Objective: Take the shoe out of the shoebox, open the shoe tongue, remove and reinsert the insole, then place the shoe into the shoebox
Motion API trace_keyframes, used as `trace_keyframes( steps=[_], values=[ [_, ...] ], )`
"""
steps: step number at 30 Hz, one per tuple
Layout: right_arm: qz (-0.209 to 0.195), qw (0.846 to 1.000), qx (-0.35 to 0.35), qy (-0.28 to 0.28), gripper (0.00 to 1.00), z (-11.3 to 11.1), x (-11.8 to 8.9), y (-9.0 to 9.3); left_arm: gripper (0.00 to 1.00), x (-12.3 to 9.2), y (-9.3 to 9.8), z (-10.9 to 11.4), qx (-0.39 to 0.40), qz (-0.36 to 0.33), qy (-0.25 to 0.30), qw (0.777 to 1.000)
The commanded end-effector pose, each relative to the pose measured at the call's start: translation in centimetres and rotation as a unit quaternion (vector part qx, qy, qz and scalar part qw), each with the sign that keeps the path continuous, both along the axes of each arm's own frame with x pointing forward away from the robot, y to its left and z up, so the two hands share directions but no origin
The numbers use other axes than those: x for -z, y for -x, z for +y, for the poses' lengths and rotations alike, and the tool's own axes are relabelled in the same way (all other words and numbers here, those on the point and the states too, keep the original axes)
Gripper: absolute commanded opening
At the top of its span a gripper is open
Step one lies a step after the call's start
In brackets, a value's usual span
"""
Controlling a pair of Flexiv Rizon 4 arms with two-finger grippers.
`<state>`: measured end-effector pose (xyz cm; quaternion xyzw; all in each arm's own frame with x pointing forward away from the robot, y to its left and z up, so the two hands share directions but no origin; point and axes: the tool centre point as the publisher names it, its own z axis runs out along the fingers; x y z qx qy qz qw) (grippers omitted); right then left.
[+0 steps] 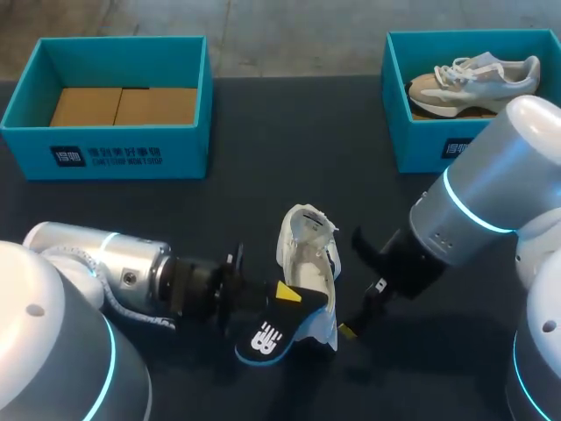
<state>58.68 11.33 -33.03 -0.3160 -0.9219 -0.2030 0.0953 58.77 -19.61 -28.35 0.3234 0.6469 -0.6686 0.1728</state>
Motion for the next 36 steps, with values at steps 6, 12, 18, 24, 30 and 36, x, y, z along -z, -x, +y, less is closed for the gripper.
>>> trace_keyframes(
  steps=[6,12,18,24,30,36],
  values=[
    [-0.001,1.0,0.001,0.001,1.0,0.13,0.12,0.09,0.0,-0.21,0.4,-0.42,-0.009,0.002,0.01,1.0],
    [-0.001,1.0,0.001,0.001,1.0,0.13,0.12,0.09,0.0,-0.11,0.08,-0.39,-0.014,0.014,0.015,1.0],
    [-0.001,1.0,0.001,0.001,1.0,0.13,0.12,0.09,0.0,0.29,-0.11,-0.67,-0.017,0.041,0.017,0.999],
    [-0.001,1.0,0.001,0.001,1.0,0.13,0.12,0.09,0.0,0.41,-0.31,-0.67,-0.021,0.05,0.019,0.998],
    [-0.001,1.0,0.001,0.001,1.0,0.13,0.12,0.09,0.0,0.28,-0.26,-0.71,-0.025,0.051,0.025,0.998],
    [-0.001,1.0,0.001,0.001,1.0,0.13,0.12,0.09,0.0,0.44,-0.26,-0.92,-0.027,0.062,0.032,0.997]
  ],
)
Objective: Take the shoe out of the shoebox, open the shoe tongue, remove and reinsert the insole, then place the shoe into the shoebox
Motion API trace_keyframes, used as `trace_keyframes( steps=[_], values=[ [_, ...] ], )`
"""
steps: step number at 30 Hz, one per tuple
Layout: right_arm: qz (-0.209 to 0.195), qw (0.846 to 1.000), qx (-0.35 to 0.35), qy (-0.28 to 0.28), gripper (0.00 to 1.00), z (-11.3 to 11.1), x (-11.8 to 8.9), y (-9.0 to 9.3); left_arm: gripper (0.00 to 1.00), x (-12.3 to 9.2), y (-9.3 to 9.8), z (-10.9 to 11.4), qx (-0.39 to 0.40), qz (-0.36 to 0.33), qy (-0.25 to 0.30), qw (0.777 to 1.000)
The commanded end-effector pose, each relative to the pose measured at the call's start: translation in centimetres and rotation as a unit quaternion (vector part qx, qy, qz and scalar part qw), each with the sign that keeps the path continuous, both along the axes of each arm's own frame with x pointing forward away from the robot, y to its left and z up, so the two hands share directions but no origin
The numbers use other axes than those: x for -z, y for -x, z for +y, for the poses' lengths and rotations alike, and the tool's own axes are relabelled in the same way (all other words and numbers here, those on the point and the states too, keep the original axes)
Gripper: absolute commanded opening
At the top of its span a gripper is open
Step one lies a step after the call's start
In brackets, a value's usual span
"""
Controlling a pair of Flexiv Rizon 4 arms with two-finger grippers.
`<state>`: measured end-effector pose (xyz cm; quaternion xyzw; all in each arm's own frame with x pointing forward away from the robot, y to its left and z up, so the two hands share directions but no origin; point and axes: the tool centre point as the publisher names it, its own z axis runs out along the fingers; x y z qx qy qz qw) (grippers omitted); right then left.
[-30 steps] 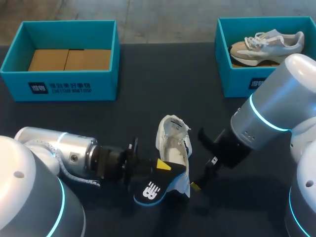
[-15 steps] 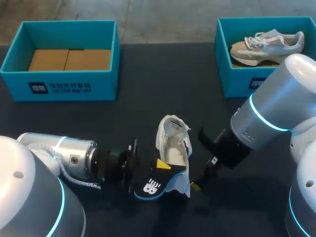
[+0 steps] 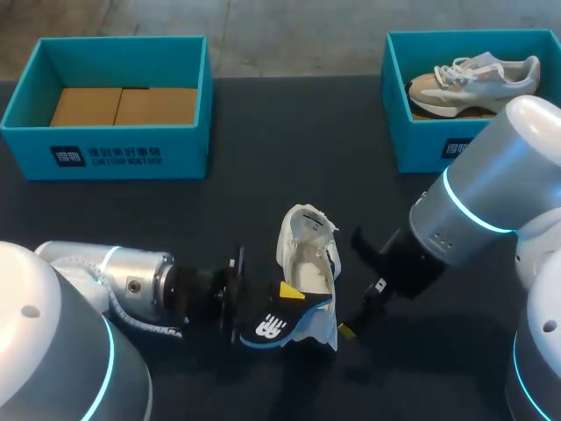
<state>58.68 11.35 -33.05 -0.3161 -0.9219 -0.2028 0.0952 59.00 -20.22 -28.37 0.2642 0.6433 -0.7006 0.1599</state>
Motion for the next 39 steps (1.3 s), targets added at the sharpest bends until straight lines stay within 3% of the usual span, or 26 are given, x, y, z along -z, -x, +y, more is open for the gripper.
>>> trace_keyframes(
  steps=[1,24,39],
  values=[
    [-0.001,1.0,0.001,0.0,1.0,0.1,0.1,0.1,0.0,0.6,-0.2,-0.3,-0.007,0.008,0.001,1.0],
    [-0.001,1.0,0.001,0.0,1.0,0.1,0.1,0.1,0.0,1.8,-1.9,-0.4,-0.068,0.04,0.002,0.997],
    [-0.001,1.0,0.001,0.0,1.0,0.1,0.1,0.1,0.0,2.9,-2.3,-0.4,-0.063,0.047,-0.014,0.997]
  ],
)
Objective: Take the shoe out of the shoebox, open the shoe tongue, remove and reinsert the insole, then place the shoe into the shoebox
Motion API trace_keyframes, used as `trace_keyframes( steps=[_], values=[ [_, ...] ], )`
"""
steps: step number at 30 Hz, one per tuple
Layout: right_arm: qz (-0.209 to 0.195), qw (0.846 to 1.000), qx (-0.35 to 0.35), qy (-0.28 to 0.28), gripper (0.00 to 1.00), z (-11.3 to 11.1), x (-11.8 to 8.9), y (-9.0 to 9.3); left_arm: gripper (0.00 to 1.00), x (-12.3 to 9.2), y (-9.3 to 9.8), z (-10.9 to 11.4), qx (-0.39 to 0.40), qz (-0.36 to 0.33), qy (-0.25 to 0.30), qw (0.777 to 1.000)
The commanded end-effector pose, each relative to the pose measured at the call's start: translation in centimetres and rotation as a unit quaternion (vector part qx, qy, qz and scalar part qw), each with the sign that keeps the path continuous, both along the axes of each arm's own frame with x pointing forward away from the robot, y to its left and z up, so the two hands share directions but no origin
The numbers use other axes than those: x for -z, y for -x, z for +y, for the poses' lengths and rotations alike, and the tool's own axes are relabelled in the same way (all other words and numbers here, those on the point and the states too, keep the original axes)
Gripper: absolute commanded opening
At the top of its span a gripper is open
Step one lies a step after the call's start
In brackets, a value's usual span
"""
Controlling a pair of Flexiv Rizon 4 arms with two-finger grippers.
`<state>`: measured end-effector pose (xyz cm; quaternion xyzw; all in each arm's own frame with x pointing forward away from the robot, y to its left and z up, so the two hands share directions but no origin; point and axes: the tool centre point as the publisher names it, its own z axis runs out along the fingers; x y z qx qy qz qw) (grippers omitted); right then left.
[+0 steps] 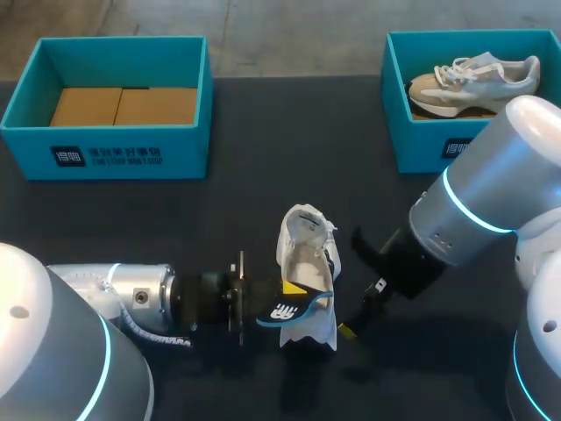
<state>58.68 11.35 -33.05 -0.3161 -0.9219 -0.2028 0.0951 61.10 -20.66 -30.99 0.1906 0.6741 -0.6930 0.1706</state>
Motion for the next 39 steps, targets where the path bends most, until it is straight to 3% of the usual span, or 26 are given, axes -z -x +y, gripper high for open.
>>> trace_keyframes(
  steps=[1,39],
  values=[
    [-0.001,1.0,0.001,0.0,1.0,0.1,0.1,0.1,0.0,0.4,-0.3,0.0,0.002,-0.001,-0.002,1.0],
    [-0.001,1.0,0.001,0.0,1.0,0.1,0.1,0.1,0.0,1.9,-1.5,-0.1,-0.002,-0.087,-0.028,0.996]
  ],
)
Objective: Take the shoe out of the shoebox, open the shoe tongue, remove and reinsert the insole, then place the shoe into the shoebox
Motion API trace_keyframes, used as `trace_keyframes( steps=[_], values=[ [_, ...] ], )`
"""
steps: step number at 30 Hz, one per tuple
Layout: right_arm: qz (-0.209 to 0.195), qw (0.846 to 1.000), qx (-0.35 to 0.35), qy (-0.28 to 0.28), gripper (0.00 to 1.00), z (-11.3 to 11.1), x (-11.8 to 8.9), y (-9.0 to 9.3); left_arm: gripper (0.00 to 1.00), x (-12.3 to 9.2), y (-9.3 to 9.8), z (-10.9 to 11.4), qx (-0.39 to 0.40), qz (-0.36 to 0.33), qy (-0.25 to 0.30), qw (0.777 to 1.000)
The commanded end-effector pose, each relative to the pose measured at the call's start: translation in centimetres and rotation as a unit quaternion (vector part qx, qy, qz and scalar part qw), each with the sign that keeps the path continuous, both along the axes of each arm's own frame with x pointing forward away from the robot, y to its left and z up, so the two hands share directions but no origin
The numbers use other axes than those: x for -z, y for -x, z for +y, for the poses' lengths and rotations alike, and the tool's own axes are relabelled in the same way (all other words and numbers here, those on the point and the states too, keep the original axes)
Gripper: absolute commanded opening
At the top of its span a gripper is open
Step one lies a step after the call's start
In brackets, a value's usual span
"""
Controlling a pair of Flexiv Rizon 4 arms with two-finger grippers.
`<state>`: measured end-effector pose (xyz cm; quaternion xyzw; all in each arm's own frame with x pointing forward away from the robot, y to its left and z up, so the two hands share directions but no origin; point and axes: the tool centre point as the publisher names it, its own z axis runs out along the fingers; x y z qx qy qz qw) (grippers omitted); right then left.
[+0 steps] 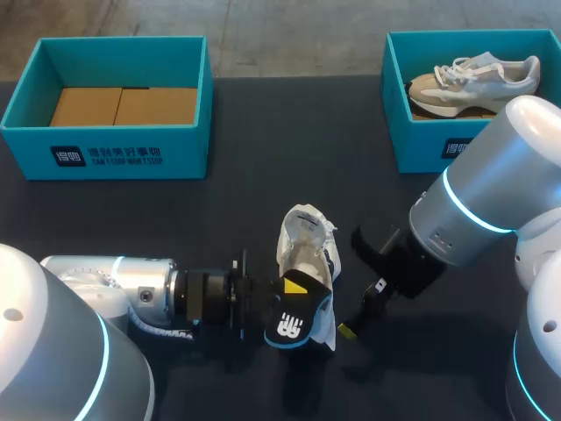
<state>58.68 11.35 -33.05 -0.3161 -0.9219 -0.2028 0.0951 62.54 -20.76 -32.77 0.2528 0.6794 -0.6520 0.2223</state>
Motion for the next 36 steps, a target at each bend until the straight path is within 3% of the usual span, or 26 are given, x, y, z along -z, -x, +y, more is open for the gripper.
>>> trace_keyframes(
  steps=[1,19,36],
  values=[
    [-0.001,1.0,0.001,0.0,1.0,0.1,0.1,0.1,0.0,0.0,0.0,0.0,0.002,-0.004,0.004,1.0],
    [-0.001,1.0,0.001,0.0,1.0,0.1,0.1,0.1,0.0,-1.8,0.7,-0.2,0.023,-0.025,0.034,0.999],
    [-0.001,1.0,0.001,0.0,1.0,0.1,0.1,0.1,0.0,0.0,-0.4,-0.3,0.009,-0.005,0.011,1.0]
  ],
)
